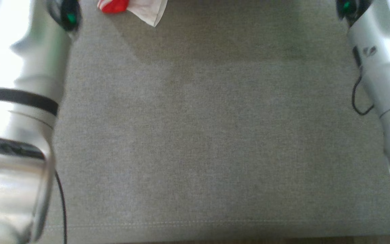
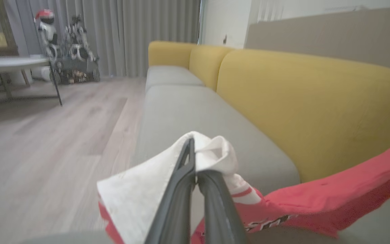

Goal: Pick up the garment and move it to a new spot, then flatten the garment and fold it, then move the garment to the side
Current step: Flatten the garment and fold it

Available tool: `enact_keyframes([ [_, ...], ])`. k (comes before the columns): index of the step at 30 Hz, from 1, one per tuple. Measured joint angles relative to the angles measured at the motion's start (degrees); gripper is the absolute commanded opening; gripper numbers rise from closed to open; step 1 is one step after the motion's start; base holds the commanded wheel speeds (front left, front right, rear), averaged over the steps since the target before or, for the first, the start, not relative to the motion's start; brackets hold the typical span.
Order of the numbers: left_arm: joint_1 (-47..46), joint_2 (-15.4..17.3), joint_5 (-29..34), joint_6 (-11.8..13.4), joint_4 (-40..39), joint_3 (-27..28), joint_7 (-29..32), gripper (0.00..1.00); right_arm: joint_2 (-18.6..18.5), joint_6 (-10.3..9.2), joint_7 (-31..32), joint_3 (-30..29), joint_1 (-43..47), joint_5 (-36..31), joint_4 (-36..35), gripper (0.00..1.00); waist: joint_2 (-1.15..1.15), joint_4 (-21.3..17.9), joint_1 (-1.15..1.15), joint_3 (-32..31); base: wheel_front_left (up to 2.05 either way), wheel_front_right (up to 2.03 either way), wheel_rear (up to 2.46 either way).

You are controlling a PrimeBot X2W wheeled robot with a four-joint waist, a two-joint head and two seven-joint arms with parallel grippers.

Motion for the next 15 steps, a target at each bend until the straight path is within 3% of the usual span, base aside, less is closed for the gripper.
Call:
enact_keyframes([
  [9, 9.4, -2.8, -2.1, -1.1, 6.2, 2.0, 0.0, 0.0, 0.8, 0.0, -0.6, 3.5, 7.6, 6.2, 5.9, 0.0, 0.0, 0.1, 0.0, 2.1, 0.0, 0.0, 0.0],
  [15, 13.4, -3.2, -2.1, -1.4, 4.4, 3.9, 0.0, 0.0, 1.1, 0.0, -0.8, 2.8, 14.3, 10.5, 2.0, 0.0, 0.0, -0.5, -0.01, 1.5, 0.0, 0.0, 0.0],
])
